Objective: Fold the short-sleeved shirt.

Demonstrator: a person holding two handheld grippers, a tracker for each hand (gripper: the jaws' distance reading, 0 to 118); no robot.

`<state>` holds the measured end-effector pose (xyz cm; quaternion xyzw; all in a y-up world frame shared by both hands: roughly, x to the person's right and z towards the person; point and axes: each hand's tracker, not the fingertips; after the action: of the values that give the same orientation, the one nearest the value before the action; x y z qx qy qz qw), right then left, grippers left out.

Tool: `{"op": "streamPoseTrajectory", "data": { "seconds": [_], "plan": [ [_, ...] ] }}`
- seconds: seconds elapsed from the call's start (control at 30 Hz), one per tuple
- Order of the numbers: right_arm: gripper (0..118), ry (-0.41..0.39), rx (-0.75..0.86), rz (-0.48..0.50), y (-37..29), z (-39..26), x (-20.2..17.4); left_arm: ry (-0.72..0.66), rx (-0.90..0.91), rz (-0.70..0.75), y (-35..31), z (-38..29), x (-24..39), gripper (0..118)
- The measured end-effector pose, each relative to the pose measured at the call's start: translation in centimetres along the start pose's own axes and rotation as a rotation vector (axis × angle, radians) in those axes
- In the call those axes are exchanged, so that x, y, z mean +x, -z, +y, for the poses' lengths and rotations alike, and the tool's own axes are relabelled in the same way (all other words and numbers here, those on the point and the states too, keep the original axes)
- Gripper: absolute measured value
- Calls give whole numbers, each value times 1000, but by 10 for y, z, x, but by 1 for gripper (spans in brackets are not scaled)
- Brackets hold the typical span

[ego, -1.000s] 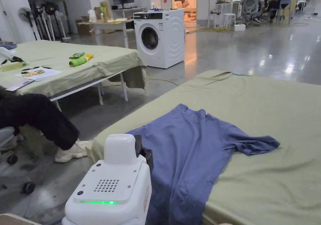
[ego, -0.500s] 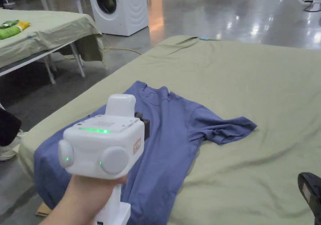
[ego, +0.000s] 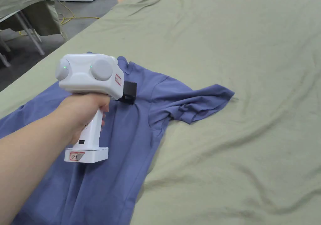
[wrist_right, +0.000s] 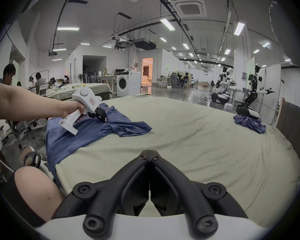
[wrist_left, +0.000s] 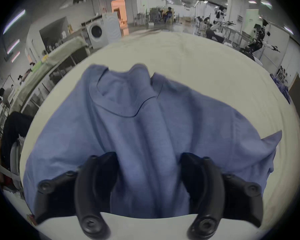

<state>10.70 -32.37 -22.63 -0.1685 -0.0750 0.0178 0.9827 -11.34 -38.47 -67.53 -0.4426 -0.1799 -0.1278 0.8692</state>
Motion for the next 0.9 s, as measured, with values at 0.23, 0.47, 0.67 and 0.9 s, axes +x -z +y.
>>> {"op": "streamPoseTrajectory", "data": {
  "seconds": [0.23,0.47,0.67,0.9],
  "plan": [
    [3,32,13,26,3,7,12,88,47,35,-33,-1,18,2],
    [3,106,113,-5,-27,25,31,137,296,-78,-138,20,60,2],
    [3,133,179,-120,-80,37,59,318,522,-306,-254,26,167,2],
    [3,150,257,-316,-157,36,93,588,605,-598,-346,-2,340,2]
  ]
}}
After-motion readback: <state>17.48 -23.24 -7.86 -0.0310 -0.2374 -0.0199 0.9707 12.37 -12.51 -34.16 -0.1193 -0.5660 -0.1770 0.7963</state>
